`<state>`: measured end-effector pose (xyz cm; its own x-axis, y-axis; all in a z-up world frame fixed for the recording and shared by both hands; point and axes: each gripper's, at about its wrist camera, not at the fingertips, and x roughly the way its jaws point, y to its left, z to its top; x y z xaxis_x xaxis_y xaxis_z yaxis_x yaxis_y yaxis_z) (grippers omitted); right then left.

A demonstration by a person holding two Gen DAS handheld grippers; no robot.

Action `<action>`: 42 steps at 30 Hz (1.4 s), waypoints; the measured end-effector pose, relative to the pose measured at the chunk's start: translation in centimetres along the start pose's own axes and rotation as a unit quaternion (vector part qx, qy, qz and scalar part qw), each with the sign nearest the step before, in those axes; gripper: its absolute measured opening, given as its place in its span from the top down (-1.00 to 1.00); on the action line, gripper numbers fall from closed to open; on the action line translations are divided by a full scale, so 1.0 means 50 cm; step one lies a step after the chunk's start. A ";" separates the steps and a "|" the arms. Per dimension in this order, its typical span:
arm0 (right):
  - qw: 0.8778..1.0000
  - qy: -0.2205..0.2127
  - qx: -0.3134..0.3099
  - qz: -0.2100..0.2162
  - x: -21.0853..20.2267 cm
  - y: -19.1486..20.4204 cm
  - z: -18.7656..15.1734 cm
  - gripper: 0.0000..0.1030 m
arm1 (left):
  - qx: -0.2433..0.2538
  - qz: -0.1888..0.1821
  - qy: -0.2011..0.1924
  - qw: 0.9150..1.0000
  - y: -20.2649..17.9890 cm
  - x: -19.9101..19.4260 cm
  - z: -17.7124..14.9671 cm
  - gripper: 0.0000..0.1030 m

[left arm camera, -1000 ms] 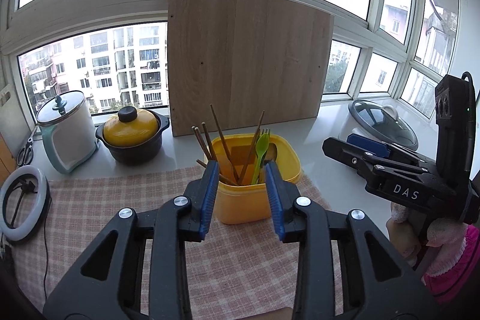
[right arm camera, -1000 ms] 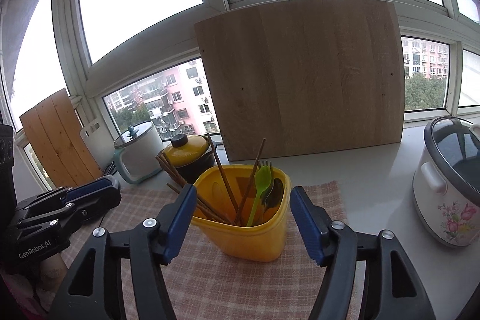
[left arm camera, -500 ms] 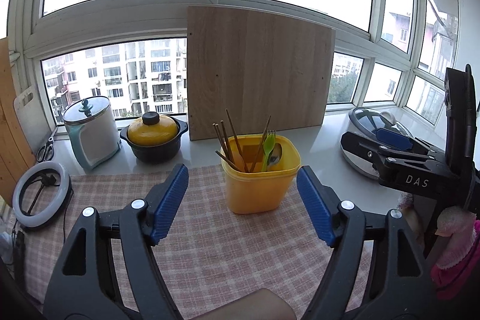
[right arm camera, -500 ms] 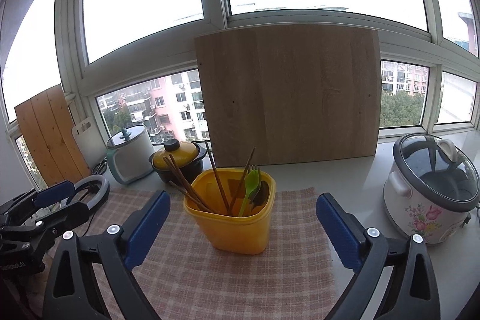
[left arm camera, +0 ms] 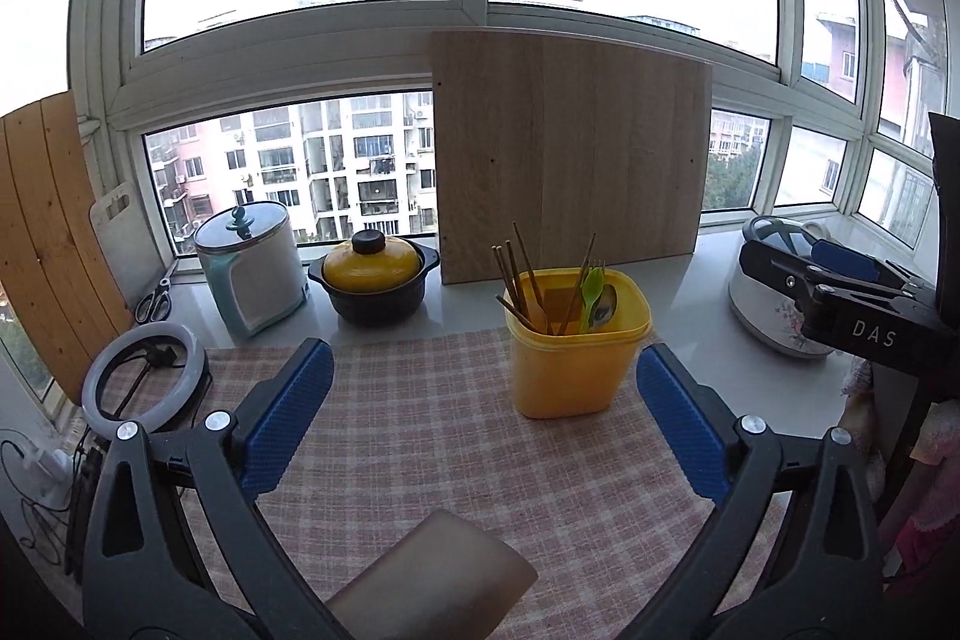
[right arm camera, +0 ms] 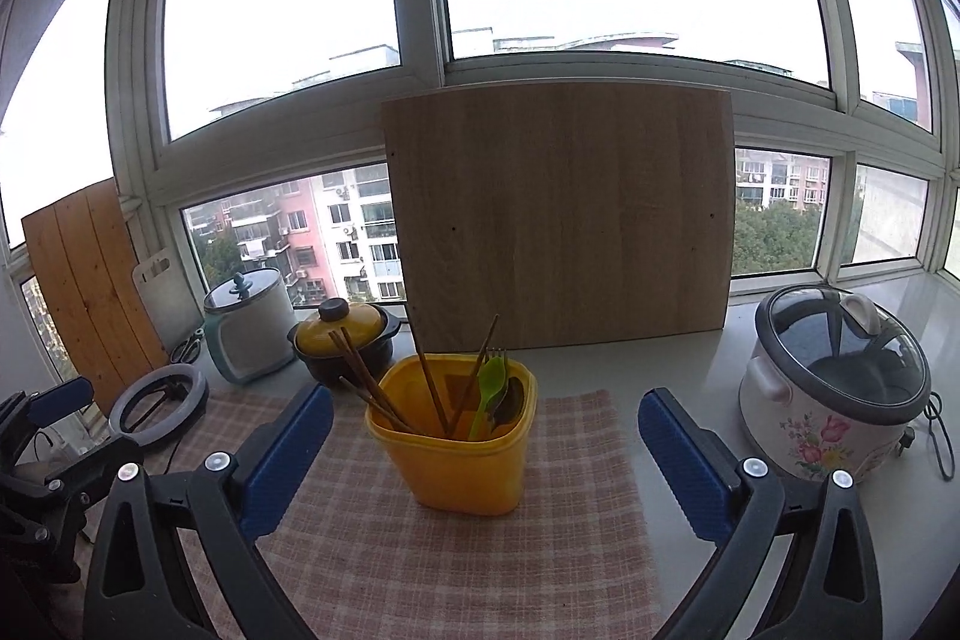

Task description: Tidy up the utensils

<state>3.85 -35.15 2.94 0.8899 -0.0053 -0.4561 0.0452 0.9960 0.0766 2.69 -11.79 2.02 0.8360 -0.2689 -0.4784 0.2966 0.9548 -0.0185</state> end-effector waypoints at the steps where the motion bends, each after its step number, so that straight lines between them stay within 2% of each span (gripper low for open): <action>1: 1.000 0.000 0.001 -0.001 0.000 0.000 0.000 -0.99 | 0.000 -0.001 0.000 1.000 0.001 -0.001 -0.001 -0.99; 8: 1.000 -0.005 -0.005 -0.011 -0.001 0.009 0.000 -0.99 | 0.003 0.003 0.001 1.000 0.004 -0.004 -0.003 -0.99; 42: 1.000 0.010 -0.014 -0.002 0.028 0.030 -0.004 -0.99 | -0.008 0.006 0.006 1.000 0.022 0.011 -0.004 -1.00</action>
<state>5.07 -33.65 2.24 0.8803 -0.0087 -0.4743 0.0364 0.9981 0.0493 3.38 -10.87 1.54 0.8341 -0.2562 -0.4885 0.2795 0.9598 -0.0263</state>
